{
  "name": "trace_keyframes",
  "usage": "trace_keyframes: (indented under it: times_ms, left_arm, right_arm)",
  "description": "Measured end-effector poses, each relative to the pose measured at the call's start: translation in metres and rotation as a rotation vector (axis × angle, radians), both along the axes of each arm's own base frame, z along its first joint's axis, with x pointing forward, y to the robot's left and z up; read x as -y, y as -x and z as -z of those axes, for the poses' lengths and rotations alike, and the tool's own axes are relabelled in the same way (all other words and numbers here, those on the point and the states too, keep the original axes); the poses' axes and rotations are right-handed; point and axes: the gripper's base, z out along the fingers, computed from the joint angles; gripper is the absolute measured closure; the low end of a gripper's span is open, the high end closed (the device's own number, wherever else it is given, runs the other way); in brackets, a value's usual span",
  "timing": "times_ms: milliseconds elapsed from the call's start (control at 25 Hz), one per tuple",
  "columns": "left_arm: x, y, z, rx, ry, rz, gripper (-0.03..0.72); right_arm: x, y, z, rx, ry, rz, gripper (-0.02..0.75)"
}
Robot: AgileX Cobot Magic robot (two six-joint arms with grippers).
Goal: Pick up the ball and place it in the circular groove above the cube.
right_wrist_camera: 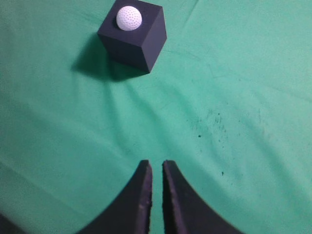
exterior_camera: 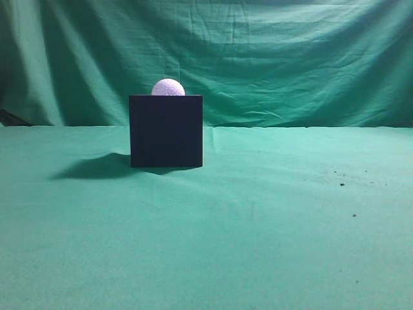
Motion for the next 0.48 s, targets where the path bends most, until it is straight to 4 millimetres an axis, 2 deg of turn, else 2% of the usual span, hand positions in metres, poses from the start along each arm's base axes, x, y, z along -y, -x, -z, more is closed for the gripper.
trace_keyframes:
  times_ms: [240,400,480]
  left_arm:
    - [0.0,0.0,0.0,0.0,0.0,0.0,0.688]
    - [0.0,0.0,0.0,0.0,0.0,0.0,0.688]
    - [0.0,0.0,0.0,0.0,0.0,0.0,0.688]
  right_arm:
    - [0.028,0.033,-0.004,0.005,-0.018,-0.014,0.689]
    - [0.033,0.039,-0.006,0.064,-0.007,-0.057,0.689]
    - [0.034,0.04,0.002,0.148,-0.011,-0.103,0.689]
